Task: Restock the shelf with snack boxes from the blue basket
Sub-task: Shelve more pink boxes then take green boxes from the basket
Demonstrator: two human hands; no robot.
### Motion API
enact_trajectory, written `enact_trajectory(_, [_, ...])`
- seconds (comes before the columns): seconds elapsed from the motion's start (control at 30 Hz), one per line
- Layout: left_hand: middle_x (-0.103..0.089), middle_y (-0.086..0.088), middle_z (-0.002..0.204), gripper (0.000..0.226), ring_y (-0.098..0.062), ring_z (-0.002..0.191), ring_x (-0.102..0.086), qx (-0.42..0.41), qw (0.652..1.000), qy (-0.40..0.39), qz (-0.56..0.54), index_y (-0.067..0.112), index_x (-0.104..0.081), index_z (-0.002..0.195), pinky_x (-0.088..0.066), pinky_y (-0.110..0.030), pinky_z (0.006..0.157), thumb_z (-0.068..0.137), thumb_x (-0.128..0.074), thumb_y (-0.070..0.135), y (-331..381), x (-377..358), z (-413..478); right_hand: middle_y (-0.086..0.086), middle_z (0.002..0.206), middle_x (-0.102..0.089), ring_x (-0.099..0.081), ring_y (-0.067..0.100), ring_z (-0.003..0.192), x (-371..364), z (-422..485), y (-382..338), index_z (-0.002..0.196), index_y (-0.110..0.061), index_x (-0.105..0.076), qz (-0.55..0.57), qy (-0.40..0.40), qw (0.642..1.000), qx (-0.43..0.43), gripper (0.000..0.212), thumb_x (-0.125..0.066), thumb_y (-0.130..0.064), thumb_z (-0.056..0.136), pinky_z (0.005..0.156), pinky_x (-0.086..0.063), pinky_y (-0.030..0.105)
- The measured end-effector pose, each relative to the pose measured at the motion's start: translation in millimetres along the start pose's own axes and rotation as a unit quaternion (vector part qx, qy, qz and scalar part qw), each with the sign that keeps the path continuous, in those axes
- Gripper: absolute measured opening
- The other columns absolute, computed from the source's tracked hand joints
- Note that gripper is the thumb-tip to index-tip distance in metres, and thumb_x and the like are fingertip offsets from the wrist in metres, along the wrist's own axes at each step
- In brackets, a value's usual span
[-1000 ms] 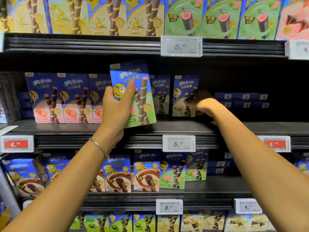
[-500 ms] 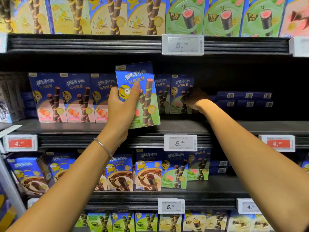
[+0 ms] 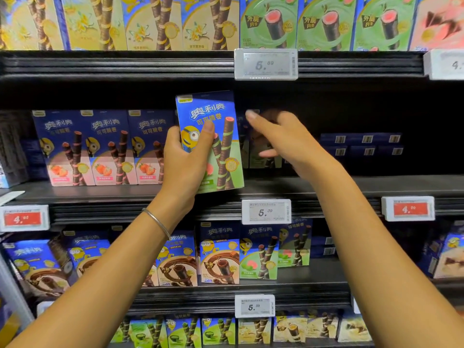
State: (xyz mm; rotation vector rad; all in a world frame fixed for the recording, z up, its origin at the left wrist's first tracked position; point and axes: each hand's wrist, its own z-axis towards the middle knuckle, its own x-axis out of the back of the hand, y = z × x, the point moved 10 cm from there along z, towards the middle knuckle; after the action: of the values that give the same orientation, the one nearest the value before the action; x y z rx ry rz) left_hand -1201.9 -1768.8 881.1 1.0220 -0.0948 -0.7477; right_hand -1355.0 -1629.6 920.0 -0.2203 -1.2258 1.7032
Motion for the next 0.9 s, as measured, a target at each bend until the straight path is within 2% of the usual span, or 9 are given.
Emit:
enact_trajectory(0.1, [-0.077,0.005,0.099,0.029,-0.012,0.091,-0.077,-0.025,1.000,0.011,-0.001,0.011,-0.055,0.114,-0.060,-0.025,0.074,0.100,-0.070,0.032,4.0,-6.8,-1.4,-0.007,0.112,-0.071,-0.072,0.006,0.098,-23.0,-20.3,-12.1,0.121,-0.020,-0.059,0.041,-0.075,0.996,0.004,0.055,-0.071,-0.057,0.082,0.075,-0.062,0.034])
enact_trajectory(0.17, [-0.075,0.010,0.092,0.028,-0.008,0.086,-0.076,-0.032,0.999,0.015,-0.003,0.011,-0.054,0.111,-0.059,-0.023,0.072,0.100,-0.071,0.031,4.2,-10.3,-2.2,-0.006,0.104,-0.071,-0.073,0.006,0.094,-23.8,-23.6,-12.5,0.122,-0.018,-0.056,0.019,-0.064,0.998,0.016,0.051,-0.079,-0.040,0.082,0.074,-0.064,0.037])
enact_trajectory(0.27, [-0.076,0.009,0.093,0.026,-0.014,0.093,-0.077,-0.025,1.000,0.011,-0.009,0.015,-0.052,0.106,-0.063,-0.031,0.077,0.100,-0.071,0.032,0.0,-15.8,-3.7,0.000,0.096,-0.070,-0.074,0.009,0.089,-22.5,-26.0,-6.6,0.124,-0.013,-0.054,0.017,-0.057,0.998,0.007,0.050,-0.080,-0.027,0.084,0.073,-0.064,0.043])
enact_trajectory(0.4, [-0.075,0.021,0.080,0.029,0.001,0.079,-0.075,-0.024,1.000,-0.005,-0.003,0.015,-0.050,0.109,-0.056,-0.017,0.064,0.102,-0.067,0.037,-2.7,-24.8,-5.6,0.005,0.099,-0.070,-0.075,0.014,0.089,-16.1,-29.7,-3.5,0.117,-0.013,-0.056,0.019,-0.051,0.998,0.013,0.037,-0.076,-0.022,0.088,0.073,-0.064,0.047])
enact_trajectory(0.47, [-0.074,0.019,0.082,0.033,-0.003,0.082,-0.075,0.004,1.000,-0.011,-0.016,0.019,-0.049,0.104,-0.060,-0.024,0.067,0.102,-0.063,0.049,-9.5,-28.7,-4.5,0.005,0.099,-0.070,-0.075,0.015,0.088,-12.1,-30.4,-1.1,0.117,-0.012,-0.055,0.017,-0.046,0.999,0.010,0.034,-0.074,-0.019,0.090,0.072,-0.064,0.048])
enact_trajectory(0.57, [-0.075,0.002,0.097,0.048,-0.017,0.095,-0.078,0.053,0.996,-0.019,-0.065,0.018,-0.047,0.103,-0.065,-0.038,0.079,0.095,-0.056,0.065,-20.3,-34.5,-2.5,0.001,0.093,-0.068,-0.074,0.014,0.087,-5.0,-30.3,3.6,0.117,-0.012,-0.055,0.006,-0.053,0.999,-0.001,0.032,-0.073,-0.016,0.091,0.072,-0.064,0.047])
enact_trajectory(0.67, [-0.076,0.011,0.092,0.032,-0.003,0.087,-0.076,0.020,1.000,-0.001,-0.018,0.020,-0.046,0.102,-0.059,-0.024,0.071,0.108,-0.049,0.052,-16.2,-31.6,-0.5,0.002,0.095,-0.068,-0.073,0.012,0.087,10.8,-30.0,7.3,0.119,-0.012,-0.056,-0.008,-0.060,0.998,0.000,0.034,-0.074,-0.016,0.090,0.068,-0.064,0.038])
enact_trajectory(0.77, [-0.067,0.011,0.096,0.019,0.001,0.085,-0.068,-0.029,0.999,0.001,0.026,0.024,-0.047,0.102,-0.056,-0.023,0.076,0.112,-0.046,0.039,-10.7,-30.0,0.3,0.005,0.097,-0.067,-0.072,0.011,0.084,35.8,-26.6,17.4,0.120,-0.008,-0.055,-0.009,-0.047,0.999,-0.017,0.035,-0.073,-0.011,0.090,0.064,-0.063,0.035])
enact_trajectory(0.9, [-0.060,0.007,0.095,0.009,0.010,0.074,-0.061,-0.058,0.996,0.020,0.067,0.011,-0.047,0.112,-0.050,-0.012,0.069,0.111,-0.051,0.019,-7.7,-27.5,-1.0,0.007,0.100,-0.074,-0.075,0.011,0.084,74.7,-13.5,36.1,0.120,-0.002,-0.060,0.022,-0.023,0.999,-0.042,0.032,-0.072,-0.010,0.091,0.061,-0.061,0.033])
